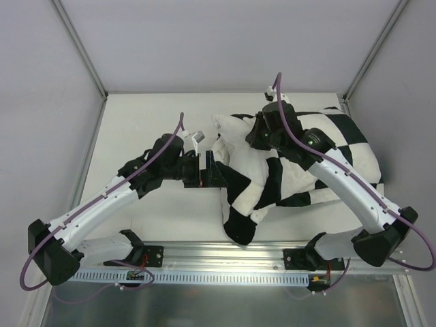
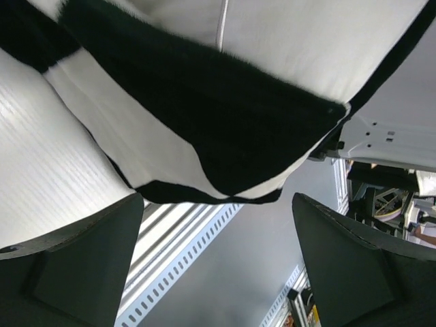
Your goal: Remove the pillowcase from the pillow
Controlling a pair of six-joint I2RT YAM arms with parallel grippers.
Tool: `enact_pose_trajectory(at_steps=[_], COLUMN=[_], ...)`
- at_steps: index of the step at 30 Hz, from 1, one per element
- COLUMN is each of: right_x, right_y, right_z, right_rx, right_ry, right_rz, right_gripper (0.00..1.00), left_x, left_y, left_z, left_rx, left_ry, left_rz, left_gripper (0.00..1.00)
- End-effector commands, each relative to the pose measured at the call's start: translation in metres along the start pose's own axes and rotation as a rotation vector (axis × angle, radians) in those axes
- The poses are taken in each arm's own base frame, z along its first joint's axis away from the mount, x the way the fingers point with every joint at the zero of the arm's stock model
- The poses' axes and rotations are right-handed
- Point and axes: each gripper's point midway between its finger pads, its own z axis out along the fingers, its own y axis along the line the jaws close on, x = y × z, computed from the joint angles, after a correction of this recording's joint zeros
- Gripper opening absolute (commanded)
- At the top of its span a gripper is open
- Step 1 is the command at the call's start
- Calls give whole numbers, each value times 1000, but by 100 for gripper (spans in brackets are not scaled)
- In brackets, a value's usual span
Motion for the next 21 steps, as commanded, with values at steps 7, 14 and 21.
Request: enact_pose_trajectory(at_steps=[7,14,21], right_x=[-68,-79,-116], right_y=[40,42,37], right_z=[-4,-1,-14], right_rx=[-106,-113,-114], right_ry=[-157,-165,-252], right_rz=[97,124,168], right_gripper=[1,1,1], left_x=[25,25,46], left_y=[7,3,20], left_z=[33,62,76], left_rx=[-10,60,66], left_ry=[48,55,100], left_rz=[-4,-20,-90], left_gripper=[90,54,0])
